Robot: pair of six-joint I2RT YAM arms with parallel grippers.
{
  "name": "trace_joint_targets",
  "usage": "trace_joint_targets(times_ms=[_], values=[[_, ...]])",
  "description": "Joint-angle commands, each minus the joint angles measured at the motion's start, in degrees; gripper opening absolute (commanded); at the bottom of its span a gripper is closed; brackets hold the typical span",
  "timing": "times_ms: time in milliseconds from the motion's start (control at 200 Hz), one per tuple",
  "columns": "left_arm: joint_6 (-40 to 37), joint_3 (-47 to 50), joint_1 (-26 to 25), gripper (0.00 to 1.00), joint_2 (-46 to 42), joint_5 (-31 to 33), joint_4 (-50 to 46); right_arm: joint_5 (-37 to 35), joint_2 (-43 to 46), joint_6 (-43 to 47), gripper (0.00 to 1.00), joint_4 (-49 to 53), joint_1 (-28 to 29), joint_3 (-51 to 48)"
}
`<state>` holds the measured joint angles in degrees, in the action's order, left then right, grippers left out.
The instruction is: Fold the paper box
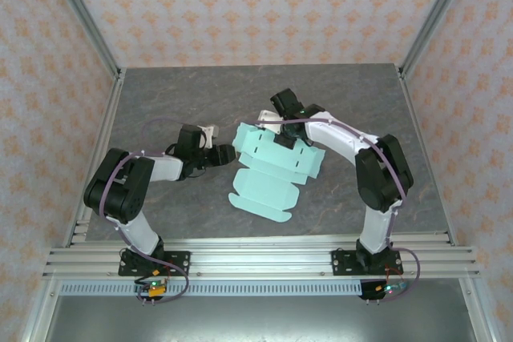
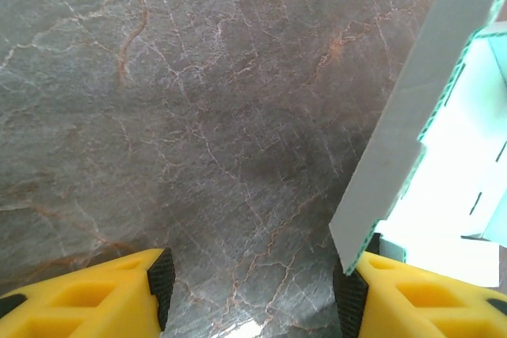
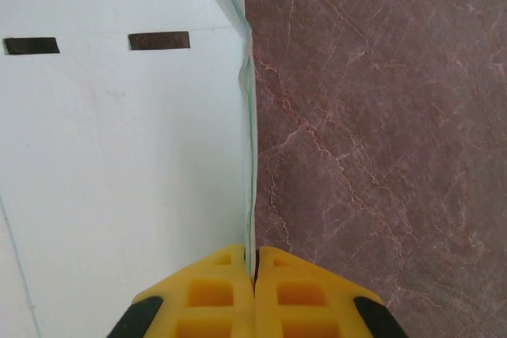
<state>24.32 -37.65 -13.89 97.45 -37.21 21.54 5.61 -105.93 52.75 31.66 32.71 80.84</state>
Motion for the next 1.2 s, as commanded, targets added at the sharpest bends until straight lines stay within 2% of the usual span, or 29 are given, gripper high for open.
trace_joint_targets(times_ms=[0, 100, 195, 335, 506, 596, 706, 851, 961, 1196], values=[[-2.89, 0.48, -0.33, 0.58, 0.37, -1.11, -0.34, 1.23, 2.83, -0.08, 0.0, -0.69, 0.0, -0.05], [-3.13, 0.1, -1.49, 0.58, 0.12, -3.26, 0.57, 2.5, 2.92, -0.2, 0.0, 0.25, 0.05, 0.29], [-5.48, -2.01, -3.89, 0.58, 0.92, -3.16, -2.6, 3.2, 2.88, -0.71, 0.0, -0.56, 0.22, 0.08], [-0.34, -1.65, -4.17, 0.58, 2.76, -4.66, 2.69, 0.94, 2.37, 0.24, 0.0, -0.44, 1.47, -0.71], [0.82, -2.4, -4.38, 0.58, 5.05, -4.05, 3.33, 0.65, 3.76, 1.73, 0.0, -2.82, 2.1, -4.31], [1.55, -1.33, -4.37, 0.58, 5.34, -3.16, 5.35, 2.38, 6.89, 8.1, 0.0, -8.03, 2.35, -10.23], [1.43, -0.94, -4.35, 0.58, 5.93, -3.57, 6.11, 1.09, 10.61, 12.47, 0.0, -18.28, 3.2, -17.08], [-0.4, 0.59, -4.94, 0.58, 4.9, -5.32, 8.98, -2.13, 10.09, 17.48, 0.0, -20.97, 4.25, -18.6], [-0.66, 2.61, -4.99, 0.58, 2.86, -6.46, 12.26, -2.8, 9.7, 18.02, 0.0, -21.04, 4.56, -18.18], [-1.34, 5.87, -4.92, 0.57, -1.45, -4.01, 14.2, -3.63, 10.44, 22.91, 0.03, -28.51, 4.6, -20.87]])
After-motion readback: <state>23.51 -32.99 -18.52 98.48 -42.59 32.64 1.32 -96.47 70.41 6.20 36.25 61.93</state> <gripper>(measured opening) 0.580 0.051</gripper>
